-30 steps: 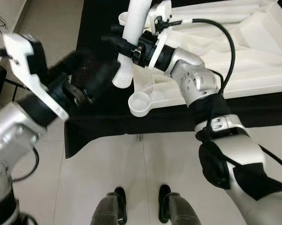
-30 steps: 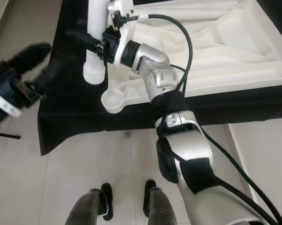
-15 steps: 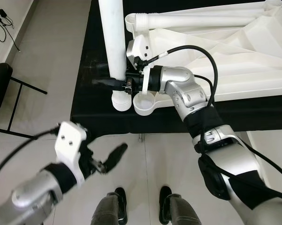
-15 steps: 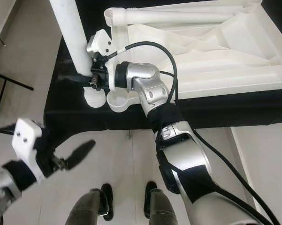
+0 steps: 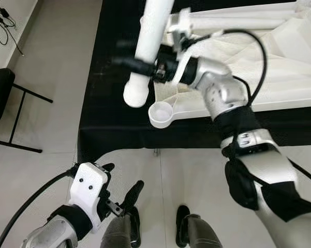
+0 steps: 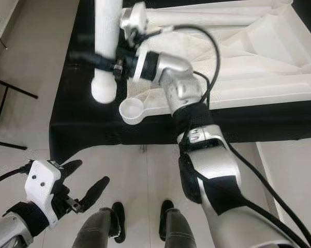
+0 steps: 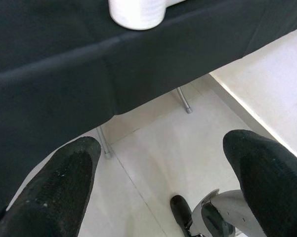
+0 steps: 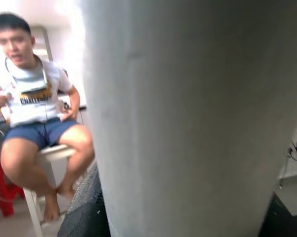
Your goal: Building children table
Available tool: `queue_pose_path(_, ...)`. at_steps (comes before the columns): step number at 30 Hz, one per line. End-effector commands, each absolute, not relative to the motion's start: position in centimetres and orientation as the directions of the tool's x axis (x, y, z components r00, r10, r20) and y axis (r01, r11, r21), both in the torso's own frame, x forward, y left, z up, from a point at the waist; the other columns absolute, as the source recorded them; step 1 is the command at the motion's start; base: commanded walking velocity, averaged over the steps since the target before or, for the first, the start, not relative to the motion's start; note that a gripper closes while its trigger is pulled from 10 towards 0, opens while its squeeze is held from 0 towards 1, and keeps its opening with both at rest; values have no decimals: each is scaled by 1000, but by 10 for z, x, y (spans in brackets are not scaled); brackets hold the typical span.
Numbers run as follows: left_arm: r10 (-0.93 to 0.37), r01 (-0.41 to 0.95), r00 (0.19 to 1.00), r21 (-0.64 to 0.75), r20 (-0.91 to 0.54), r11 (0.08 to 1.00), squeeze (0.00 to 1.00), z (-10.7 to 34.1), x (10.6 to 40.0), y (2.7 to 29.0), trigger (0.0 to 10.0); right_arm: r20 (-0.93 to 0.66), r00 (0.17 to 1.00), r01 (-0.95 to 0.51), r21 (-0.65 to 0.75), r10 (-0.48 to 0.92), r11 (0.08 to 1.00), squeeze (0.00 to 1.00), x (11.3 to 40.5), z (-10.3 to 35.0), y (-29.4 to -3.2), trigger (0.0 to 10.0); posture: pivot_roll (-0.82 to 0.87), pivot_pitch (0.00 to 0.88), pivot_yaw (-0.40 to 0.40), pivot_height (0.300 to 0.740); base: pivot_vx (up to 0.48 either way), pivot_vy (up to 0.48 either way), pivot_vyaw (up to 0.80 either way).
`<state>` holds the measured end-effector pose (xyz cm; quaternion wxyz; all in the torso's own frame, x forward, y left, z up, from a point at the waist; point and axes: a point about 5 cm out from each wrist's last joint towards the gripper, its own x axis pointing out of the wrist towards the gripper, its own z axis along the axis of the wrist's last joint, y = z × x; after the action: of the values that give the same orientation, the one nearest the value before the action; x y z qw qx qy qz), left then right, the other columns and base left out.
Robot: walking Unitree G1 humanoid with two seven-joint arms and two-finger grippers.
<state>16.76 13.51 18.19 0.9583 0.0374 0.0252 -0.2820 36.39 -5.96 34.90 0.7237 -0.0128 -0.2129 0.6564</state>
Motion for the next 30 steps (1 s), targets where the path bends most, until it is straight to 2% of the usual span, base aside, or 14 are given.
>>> queue_pose_path(1,-520,525,851,61,-81,849,0,176,165,136,10000,269,-6,-937,-338,963,89,0,359,350,-58,10000,99,354,69,740,0,0,0)
queue_pose_path(4,-514,519,855,68,-73,852,0,176,165,136,10000,209,-3,-929,-363,978,74,0,359,342,-59,10000,102,362,70,740,0,0,0)
queue_pose_path(8,-515,518,855,78,-55,852,0,177,164,134,10000,51,0,-920,-390,999,20,0,361,320,-68,10000,104,371,70,740,0,0,0)
queue_pose_path(12,-517,519,855,80,-53,851,0,177,163,134,10000,34,-4,-921,-389,999,9,0,361,318,-71,10000,103,373,71,740,0,0,0)
queue_pose_path(22,-523,524,851,97,-38,846,0,176,163,131,10000,-60,-106,-925,-359,993,-120,0,355,311,-77,10000,101,392,70,740,0,0,0)
queue_pose_path(30,-525,525,851,100,-33,845,0,176,162,131,10000,-81,-123,-922,-360,989,-145,0,355,312,-80,10000,101,396,70,740,0,0,0)
